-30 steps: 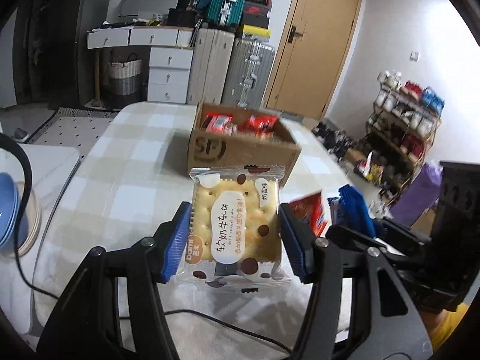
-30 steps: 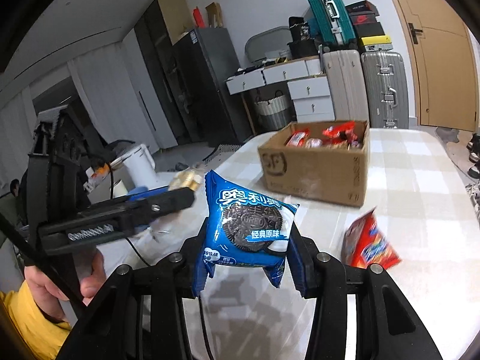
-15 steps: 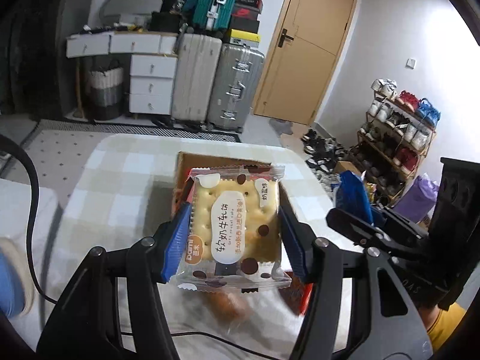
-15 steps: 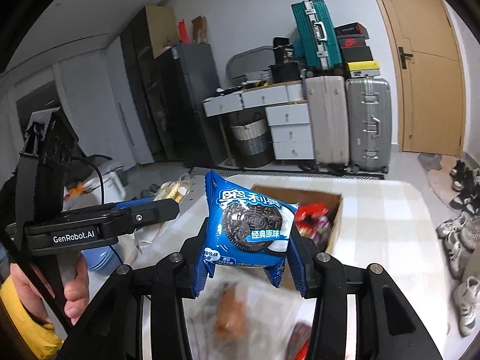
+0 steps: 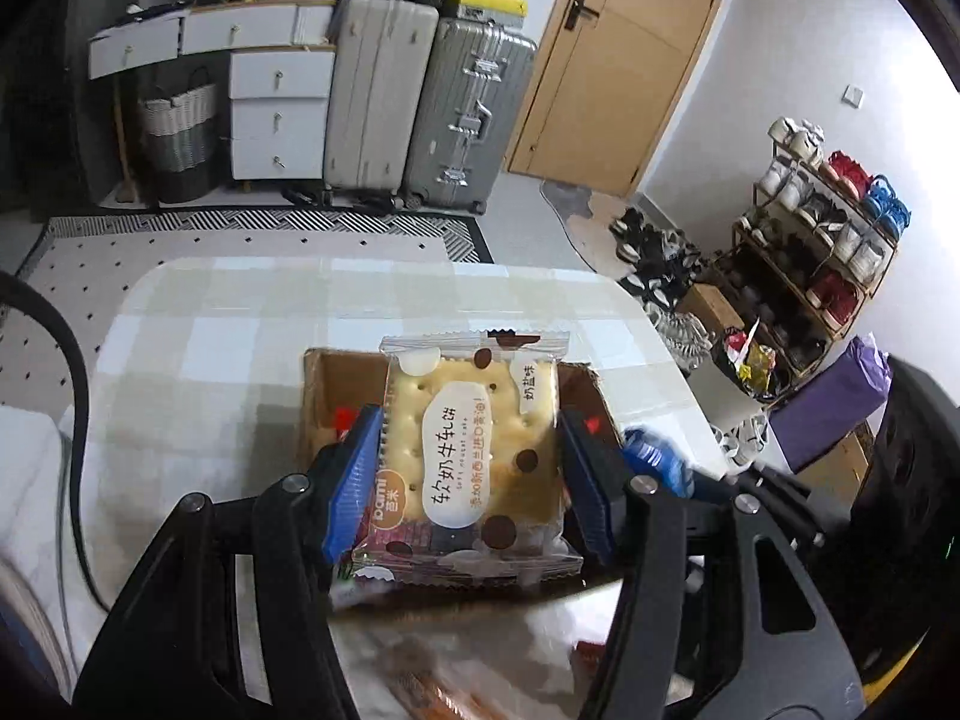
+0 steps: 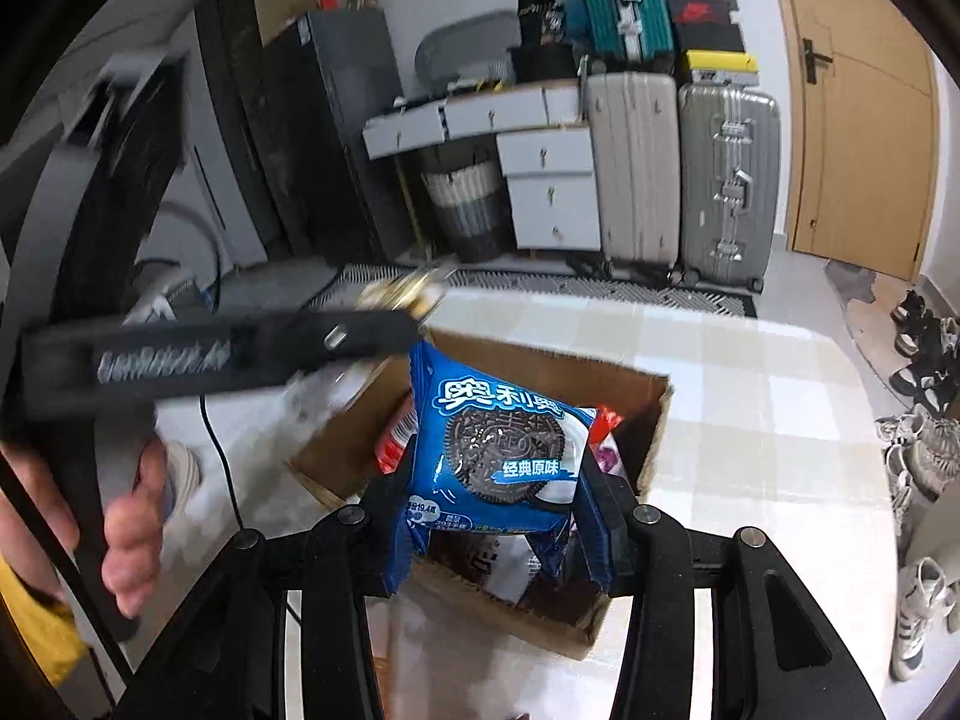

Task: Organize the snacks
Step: 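Carry the cracker pack and blue Oreo pack over the SF box, then open both grippers to drop the two packs into the box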

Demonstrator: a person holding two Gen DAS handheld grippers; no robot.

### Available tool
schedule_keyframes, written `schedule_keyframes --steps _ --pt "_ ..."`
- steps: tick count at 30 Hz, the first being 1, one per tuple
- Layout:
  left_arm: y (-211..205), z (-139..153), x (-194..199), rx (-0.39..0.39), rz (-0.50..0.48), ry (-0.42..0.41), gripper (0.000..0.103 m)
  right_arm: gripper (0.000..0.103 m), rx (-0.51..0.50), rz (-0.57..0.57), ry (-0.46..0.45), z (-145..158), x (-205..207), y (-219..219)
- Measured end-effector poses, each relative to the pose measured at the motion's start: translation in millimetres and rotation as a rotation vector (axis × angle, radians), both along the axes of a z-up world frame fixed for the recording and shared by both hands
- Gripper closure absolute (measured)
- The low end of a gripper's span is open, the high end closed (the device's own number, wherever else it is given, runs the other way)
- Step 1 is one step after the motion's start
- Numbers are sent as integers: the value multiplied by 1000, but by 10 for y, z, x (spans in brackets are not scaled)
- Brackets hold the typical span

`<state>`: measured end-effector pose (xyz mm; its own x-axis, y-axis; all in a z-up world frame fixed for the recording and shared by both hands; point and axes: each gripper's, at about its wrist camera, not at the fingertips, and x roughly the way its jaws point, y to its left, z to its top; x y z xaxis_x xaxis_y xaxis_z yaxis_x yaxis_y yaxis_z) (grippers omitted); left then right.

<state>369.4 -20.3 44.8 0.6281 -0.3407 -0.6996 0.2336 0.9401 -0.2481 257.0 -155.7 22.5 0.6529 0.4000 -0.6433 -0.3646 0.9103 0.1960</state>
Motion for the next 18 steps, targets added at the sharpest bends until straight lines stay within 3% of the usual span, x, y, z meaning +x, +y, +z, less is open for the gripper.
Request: schedule_keyframes --steps 8,13,18 --pt "-113 -467 776 -23 -3 97 48 58 -49 40 81 -359 236 48" --pt "-309 -678 1043 69 -26 109 48 58 -78 45 115 -465 329 46" --pt "-413 -883 1106 90 -33 139 48 58 -122 61 127 -477 402 84"
